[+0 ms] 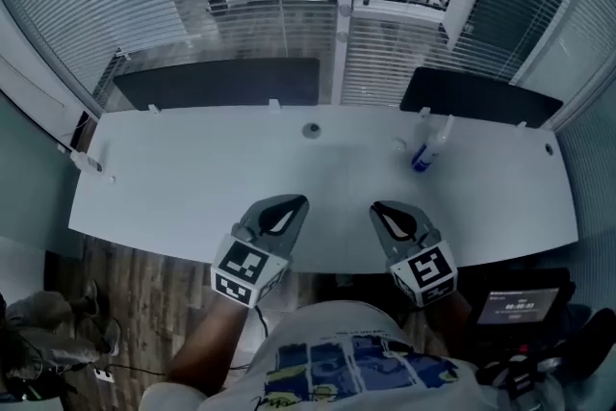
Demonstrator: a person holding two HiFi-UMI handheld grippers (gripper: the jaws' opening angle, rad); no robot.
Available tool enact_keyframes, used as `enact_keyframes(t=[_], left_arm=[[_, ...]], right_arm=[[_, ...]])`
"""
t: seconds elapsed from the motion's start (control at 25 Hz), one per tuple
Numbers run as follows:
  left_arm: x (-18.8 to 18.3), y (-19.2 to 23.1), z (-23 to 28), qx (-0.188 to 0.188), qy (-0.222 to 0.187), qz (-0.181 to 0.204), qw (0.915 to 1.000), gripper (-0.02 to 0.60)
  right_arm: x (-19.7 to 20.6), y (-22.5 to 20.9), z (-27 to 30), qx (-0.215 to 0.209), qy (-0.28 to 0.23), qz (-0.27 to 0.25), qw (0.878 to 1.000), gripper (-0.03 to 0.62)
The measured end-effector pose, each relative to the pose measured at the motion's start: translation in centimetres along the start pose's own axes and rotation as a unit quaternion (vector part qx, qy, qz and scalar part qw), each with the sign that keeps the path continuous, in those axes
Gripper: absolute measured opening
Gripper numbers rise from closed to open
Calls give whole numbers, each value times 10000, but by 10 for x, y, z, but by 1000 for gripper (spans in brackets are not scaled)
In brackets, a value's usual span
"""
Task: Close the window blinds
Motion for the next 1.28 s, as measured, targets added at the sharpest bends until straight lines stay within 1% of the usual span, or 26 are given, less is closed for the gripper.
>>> enact_keyframes(t=[0.24,0.36,0.6,0.76,0.88,1.0,1.08,1.28], left_arm=[[-25,31,65,-255,109,119,9995,12],[-36,41,99,-331,269,117,9990,18],[-71,77,161,-476,317,74,9983,31],[-97,106,199,-824,236,260,9960,46],[-116,128,235,-1044,252,397,9934,46],[-132,146,257,-1189,293,439,9915,48],[-146,159,267,-1334,241,495,9895,53],[-176,187,287,-1671,194,655,9836,67]], right_arm=[[9,-53,25,-85,6,42,10000,14],[17,-77,32,-127,-5,80,9999,14],[28,-119,40,-161,104,207,9996,14],[44,-148,46,-112,75,250,9996,14],[52,-170,50,-116,180,376,9991,14],[60,-181,53,-94,230,447,9987,14],[63,-185,53,-89,280,488,9984,14],[68,-186,51,-74,371,577,9976,14]])
Point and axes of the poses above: the fingertips, and each gripper's own axes: z forward along the fingers, y to its left, x out of its underside, the point moved 4 cm from there along -z, backward along the fingers, and after that the axes turned 9 degrees about y, right-handed, at the moved point
